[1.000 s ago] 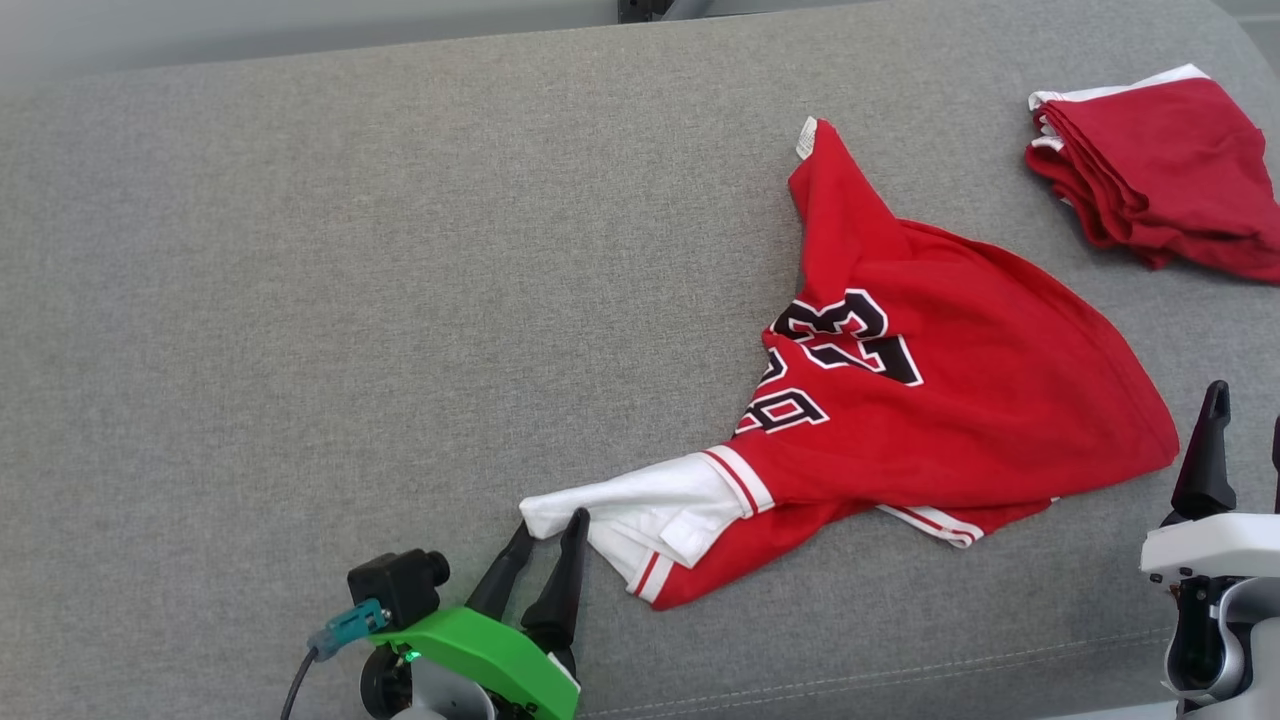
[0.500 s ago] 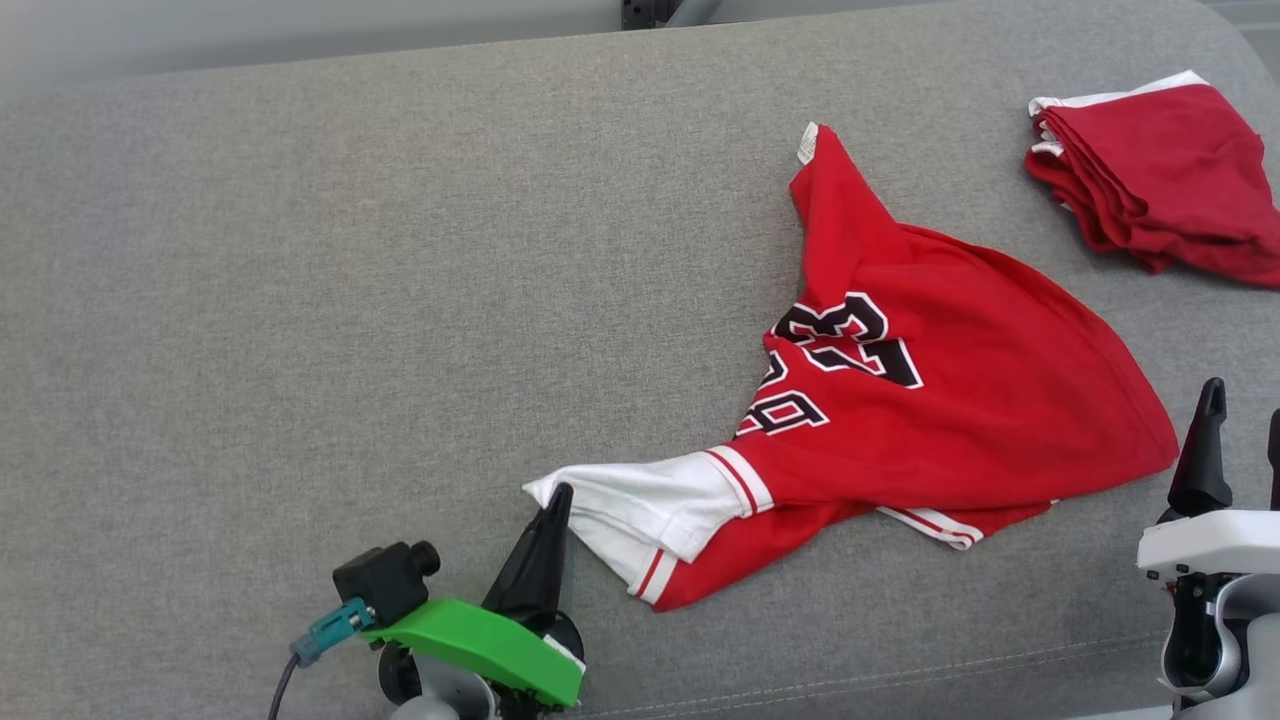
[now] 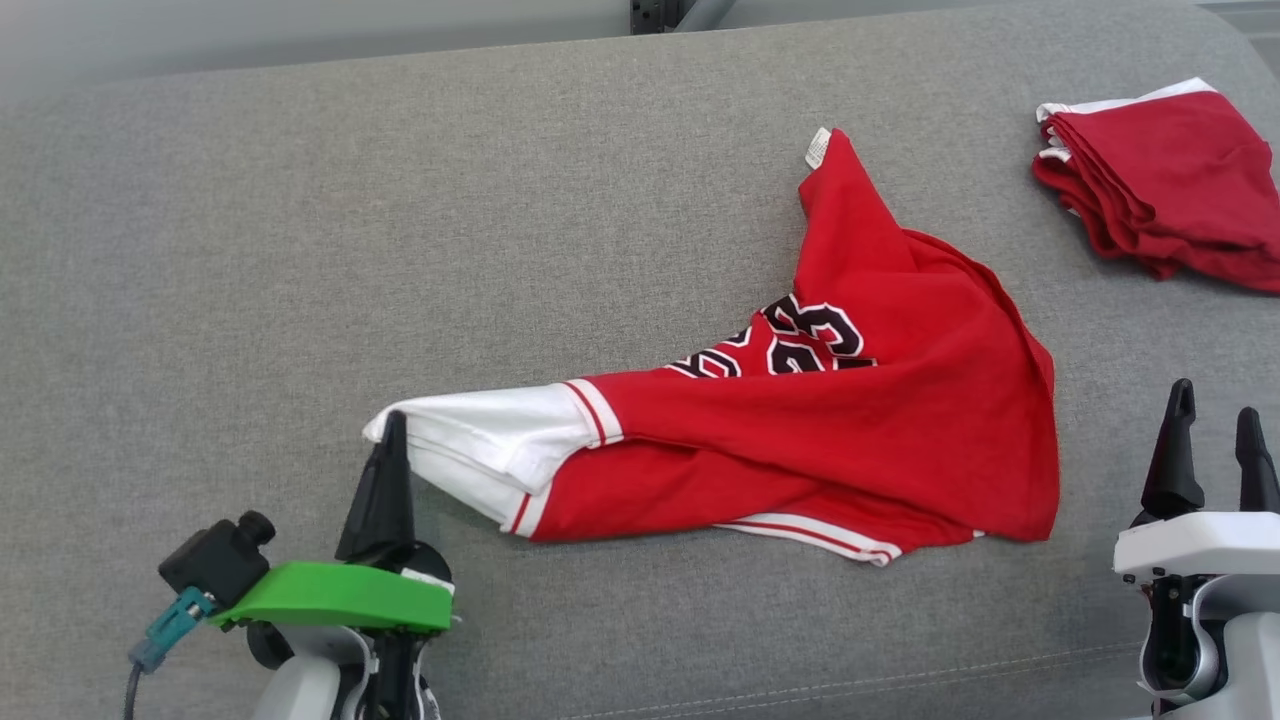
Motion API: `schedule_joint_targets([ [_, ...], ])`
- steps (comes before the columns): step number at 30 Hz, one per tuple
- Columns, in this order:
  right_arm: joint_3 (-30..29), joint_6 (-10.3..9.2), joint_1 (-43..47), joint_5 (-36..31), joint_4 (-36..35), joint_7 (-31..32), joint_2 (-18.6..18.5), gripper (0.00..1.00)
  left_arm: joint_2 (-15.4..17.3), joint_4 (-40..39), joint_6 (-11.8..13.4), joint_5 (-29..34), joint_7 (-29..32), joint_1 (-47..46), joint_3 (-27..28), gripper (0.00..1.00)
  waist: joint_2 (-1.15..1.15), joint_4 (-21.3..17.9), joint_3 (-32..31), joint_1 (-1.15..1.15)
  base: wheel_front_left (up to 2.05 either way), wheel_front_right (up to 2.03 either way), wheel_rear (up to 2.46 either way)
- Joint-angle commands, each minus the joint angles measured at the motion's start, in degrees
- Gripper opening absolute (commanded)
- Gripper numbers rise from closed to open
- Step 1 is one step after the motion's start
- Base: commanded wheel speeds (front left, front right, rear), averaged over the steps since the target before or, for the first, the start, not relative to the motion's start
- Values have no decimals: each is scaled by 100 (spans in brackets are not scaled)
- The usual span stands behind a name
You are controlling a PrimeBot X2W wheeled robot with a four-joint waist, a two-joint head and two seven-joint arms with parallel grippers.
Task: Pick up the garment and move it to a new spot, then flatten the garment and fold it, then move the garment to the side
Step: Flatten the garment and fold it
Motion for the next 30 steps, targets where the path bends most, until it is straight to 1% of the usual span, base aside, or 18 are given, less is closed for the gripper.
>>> schedule_joint_targets([
  [1,58,-7,52,59,11,-22,-21,100,76,-56,31,96,-42,-115,146,0,0,12,0,0,0,0,0],
  [5,207,-7,88,131,59,-22,-21,100,103,-40,54,169,-38,-53,412,0,0,25,9,0,0,0,0],
  [11,337,-7,205,234,41,-22,-21,100,12,458,37,235,-36,136,361,0,0,6,5,0,0,0,0],
  [12,333,-7,215,223,3,-22,-22,100,-7,502,27,233,-37,158,354,5,0,3,0,0,0,0,0],
  [13,333,-7,215,223,3,-22,-22,100,-7,502,27,233,-37,158,354,5,0,3,0,0,0,0,0],
  [15,355,-6,260,111,-133,-22,-21,100,-38,578,7,267,-37,219,332,28,0,0,-14,0,0,0,0],
  [16,380,-6,295,62,-197,-22,-19,100,-45,604,11,306,-37,242,333,46,0,1,-25,0,0,0,0],
  [17,414,-6,325,9,-264,-22,-19,100,-51,621,8,337,-38,264,348,80,0,4,-40,0,0,0,0],
  [18,445,-6,342,-45,-334,-22,-20,100,-61,629,7,359,-38,285,375,100,0,9,-55,0,0,0,0],
  [24,790,-6,486,-208,-593,-22,-20,100,-90,528,21,601,-38,421,600,100,0,98,-189,0,0,0,0],
  [30,1166,-7,655,-173,-766,-22,-21,100,-115,155,46,954,-39,588,879,100,0,168,-347,0,0,0,0],
])
